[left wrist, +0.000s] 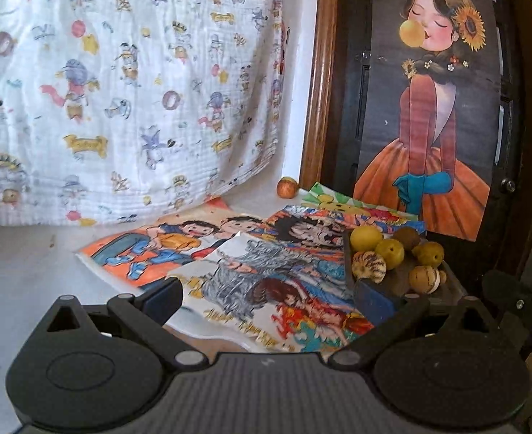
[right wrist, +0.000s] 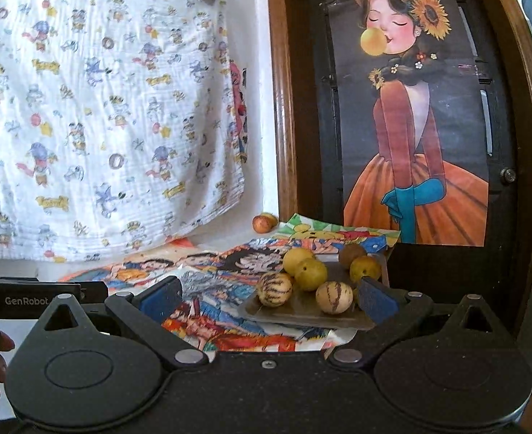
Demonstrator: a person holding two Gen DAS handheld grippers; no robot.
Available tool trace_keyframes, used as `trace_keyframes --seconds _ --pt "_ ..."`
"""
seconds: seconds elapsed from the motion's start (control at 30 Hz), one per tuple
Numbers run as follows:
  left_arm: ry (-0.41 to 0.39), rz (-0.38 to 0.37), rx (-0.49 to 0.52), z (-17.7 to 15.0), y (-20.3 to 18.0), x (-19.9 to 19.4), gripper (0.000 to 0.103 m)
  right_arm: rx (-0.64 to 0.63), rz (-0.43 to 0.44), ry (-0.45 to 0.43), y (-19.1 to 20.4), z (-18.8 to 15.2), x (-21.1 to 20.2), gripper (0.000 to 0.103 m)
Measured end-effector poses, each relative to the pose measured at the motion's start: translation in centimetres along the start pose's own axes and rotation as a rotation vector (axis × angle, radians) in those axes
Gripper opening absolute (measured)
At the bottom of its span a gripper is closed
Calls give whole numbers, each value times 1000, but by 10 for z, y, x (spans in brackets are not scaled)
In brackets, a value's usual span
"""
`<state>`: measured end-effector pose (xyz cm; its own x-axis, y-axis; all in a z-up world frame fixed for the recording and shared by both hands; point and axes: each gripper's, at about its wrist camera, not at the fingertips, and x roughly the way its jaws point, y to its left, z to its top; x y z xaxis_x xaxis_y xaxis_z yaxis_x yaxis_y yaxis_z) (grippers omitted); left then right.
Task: Organize fruits
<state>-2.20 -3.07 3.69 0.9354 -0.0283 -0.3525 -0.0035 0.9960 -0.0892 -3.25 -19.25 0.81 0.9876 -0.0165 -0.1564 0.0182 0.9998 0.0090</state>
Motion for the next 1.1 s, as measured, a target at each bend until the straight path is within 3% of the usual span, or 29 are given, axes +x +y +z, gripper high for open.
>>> trace_keyframes --seconds 0.33,0.67,1.1 --pt "28 16 13 -15 10 0 103 1 -32 13 5 -10 7 102" --pt "53 9 -10 -26 20 26 103 14 -39 20 7 -30 32 102" --pt "31 36 2 -47 28 25 103 28 -38 -10 4 -53 27 102"
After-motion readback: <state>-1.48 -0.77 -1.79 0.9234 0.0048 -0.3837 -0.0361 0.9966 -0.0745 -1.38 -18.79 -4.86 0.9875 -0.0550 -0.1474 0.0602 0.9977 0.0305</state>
